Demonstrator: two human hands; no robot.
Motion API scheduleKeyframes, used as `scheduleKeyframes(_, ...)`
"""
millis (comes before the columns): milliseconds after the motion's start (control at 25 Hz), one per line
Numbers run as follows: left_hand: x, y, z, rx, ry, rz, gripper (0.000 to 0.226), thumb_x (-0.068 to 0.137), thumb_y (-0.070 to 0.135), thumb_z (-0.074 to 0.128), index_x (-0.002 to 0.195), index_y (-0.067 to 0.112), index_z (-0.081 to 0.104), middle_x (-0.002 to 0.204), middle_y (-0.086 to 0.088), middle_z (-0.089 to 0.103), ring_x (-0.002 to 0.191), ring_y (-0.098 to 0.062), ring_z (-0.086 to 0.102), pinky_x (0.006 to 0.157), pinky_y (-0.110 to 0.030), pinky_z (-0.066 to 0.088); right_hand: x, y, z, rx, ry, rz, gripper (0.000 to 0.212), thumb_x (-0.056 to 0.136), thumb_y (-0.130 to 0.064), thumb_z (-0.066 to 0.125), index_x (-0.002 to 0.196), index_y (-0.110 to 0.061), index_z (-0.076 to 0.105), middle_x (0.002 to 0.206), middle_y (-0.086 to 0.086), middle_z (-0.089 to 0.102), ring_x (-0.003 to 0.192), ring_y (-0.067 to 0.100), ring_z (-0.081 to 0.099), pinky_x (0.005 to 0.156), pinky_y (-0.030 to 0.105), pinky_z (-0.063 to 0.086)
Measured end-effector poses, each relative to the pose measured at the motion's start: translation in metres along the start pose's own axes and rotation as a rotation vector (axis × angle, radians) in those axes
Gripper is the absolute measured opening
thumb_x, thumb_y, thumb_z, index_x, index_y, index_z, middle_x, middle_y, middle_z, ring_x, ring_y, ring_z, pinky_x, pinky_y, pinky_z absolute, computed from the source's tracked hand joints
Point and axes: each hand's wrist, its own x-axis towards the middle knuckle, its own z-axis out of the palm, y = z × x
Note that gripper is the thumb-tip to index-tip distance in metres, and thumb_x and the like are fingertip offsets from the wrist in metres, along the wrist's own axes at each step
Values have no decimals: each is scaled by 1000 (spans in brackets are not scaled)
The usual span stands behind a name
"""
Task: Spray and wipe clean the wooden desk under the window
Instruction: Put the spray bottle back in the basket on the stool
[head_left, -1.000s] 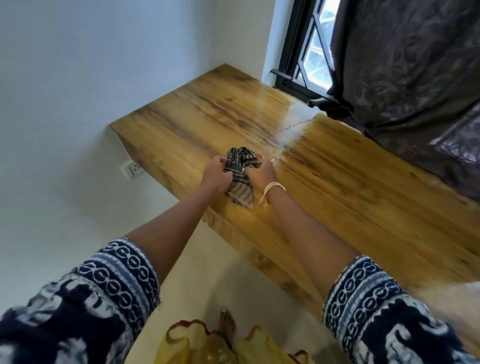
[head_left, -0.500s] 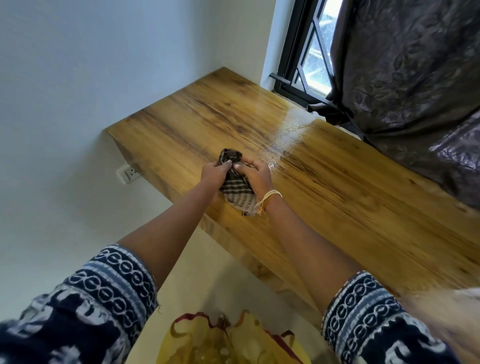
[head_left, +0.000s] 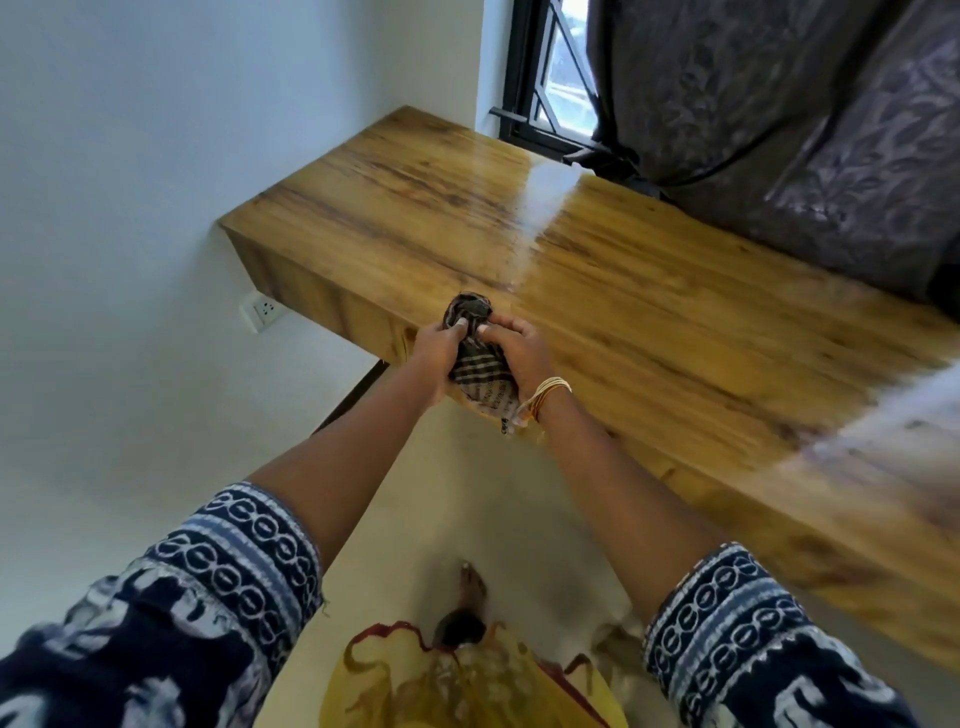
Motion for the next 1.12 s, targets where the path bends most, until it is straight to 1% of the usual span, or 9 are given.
scheduleKeyframes(120,-45,-31,-3,27,-63,-25,27,102,20,45,125,9,55,104,-13,65,93,-28,64,76,-41,55,-52,26,-14,38,20,44,31,86,-12,67,117,-14,65,109,14,70,98,29,68,89,43,57)
scheduleKeyframes(320,-88,-84,9,111,-114,-94,31,102,28,44,131,19,48,124,-14,60,110,-34,61,91,-55,52,-106,82,-55,-138,163,15,62,80,-19,77,136,-17,49,125,6,52,114,23,55,99,41,50)
scheduleKeyframes(440,-107,-116,23,150,-109,-104,38,101,31,46,137,20,47,128,-13,59,113,-33,60,93,-56,51,-133,110,-83,-41,209,102,74,67,-34,86,130,-13,54,125,5,58,114,23,59,100,43,50)
scheduleKeyframes(520,-120,-138,35,143,-124,-137,40,101,30,47,138,16,46,130,-15,58,114,-35,60,94,-56,51,-152,131,-106,32,205,168,63,60,-43,87,112,-14,66,113,10,70,104,27,67,95,48,54)
scheduleKeyframes(600,-139,-159,50,135,-155,-167,39,101,26,48,138,14,47,131,-16,58,115,-36,59,95,-56,50,-176,151,-130,91,215,220,41,71,-40,83,101,-15,71,105,13,73,97,31,71,90,49,56)
scheduleKeyframes(760,-181,-210,92,213,-237,-178,32,100,12,48,132,9,48,122,-14,59,113,-35,59,96,-54,50,-225,185,-182,323,252,299,38,83,-27,75,113,-6,67,108,21,71,95,37,70,73,43,58)
scheduleKeyframes(960,-226,-299,139,384,-327,-216,39,97,8,52,136,8,48,126,-17,59,111,-32,60,88,-46,53,-275,231,-256,279,328,309,11,88,-9,68,99,-7,67,93,18,70,78,30,69,58,34,58)
scheduleKeyframes(1040,-242,-334,157,403,-349,-256,41,96,3,51,137,8,49,127,-17,59,111,-33,60,88,-45,53,-295,257,-285,260,382,324,15,85,-9,70,100,-5,66,91,20,69,78,32,69,60,40,60)
scheduleKeyframes(1120,-256,-373,178,445,-366,-302,44,94,-1,50,137,9,49,129,-18,59,112,-33,60,91,-47,53,-314,292,-316,248,435,335,29,76,-15,75,101,-1,67,95,26,68,85,38,68,75,55,59)
